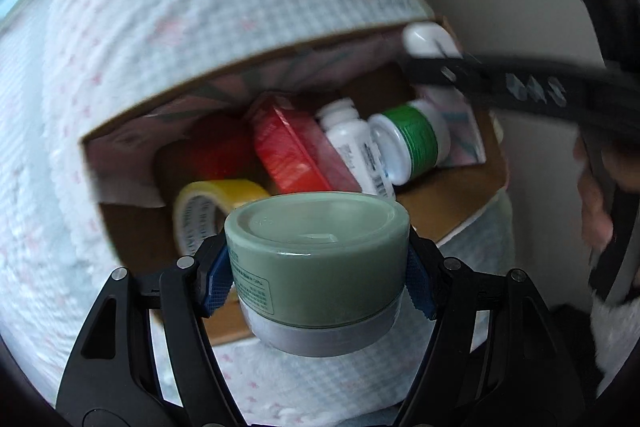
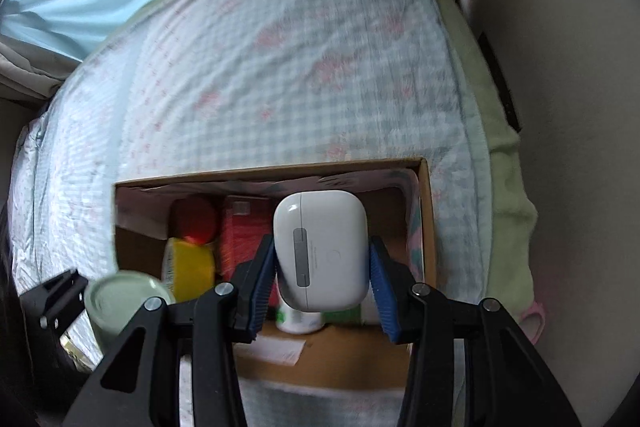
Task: Organize rigid objects
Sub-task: 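Carry the green jar and earbud case over the pink box, then lower both items into the box and open both tools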
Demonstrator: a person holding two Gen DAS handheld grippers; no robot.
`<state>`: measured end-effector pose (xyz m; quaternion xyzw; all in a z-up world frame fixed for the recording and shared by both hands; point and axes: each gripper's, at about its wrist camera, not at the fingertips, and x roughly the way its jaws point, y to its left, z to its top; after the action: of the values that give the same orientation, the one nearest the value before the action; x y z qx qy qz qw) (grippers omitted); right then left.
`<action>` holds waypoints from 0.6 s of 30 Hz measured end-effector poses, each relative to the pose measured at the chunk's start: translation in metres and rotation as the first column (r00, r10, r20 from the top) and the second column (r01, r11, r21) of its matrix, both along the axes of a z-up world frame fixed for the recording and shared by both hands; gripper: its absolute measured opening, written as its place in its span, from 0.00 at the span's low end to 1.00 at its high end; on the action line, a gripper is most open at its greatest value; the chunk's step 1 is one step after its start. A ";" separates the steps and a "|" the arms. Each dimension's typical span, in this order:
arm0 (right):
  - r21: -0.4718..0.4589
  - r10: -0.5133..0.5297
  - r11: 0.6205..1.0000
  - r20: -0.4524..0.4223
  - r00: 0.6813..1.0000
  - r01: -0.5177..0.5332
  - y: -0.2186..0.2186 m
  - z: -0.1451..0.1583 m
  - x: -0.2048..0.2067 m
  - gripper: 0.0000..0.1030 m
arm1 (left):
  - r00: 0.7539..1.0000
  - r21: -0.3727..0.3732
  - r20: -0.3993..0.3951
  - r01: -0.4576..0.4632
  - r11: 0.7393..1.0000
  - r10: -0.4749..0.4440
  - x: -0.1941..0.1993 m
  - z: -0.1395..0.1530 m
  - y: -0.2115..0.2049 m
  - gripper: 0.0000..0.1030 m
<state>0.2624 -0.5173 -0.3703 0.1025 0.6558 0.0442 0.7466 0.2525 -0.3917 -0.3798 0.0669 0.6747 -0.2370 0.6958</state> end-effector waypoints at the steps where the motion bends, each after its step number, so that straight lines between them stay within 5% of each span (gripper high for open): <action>1: -0.006 0.014 1.000 -0.014 1.000 -0.014 -0.001 -0.010 0.004 0.40 | 1.000 0.005 -0.006 0.010 1.000 -0.010 -0.001 -0.005 -0.004 0.66; 7: -0.016 0.043 0.999 -0.070 0.997 -0.044 -0.004 -0.041 0.014 0.40 | 0.999 0.045 -0.030 0.035 0.998 -0.034 -0.009 -0.030 -0.018 0.66; 17: -0.025 0.099 0.994 -0.136 0.986 -0.103 0.007 -0.044 0.026 0.41 | 0.997 0.090 0.003 0.082 0.993 -0.082 -0.007 -0.036 -0.028 0.66; 18: -0.026 0.091 0.995 -0.135 0.987 -0.095 0.009 -0.044 0.027 0.41 | 0.997 0.084 -0.001 0.078 0.993 -0.078 -0.006 -0.036 -0.027 0.72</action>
<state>0.2896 -0.5086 -0.4142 0.0625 0.7091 0.0614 0.6997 0.2464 -0.4186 -0.4162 0.1229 0.6799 -0.2354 0.6835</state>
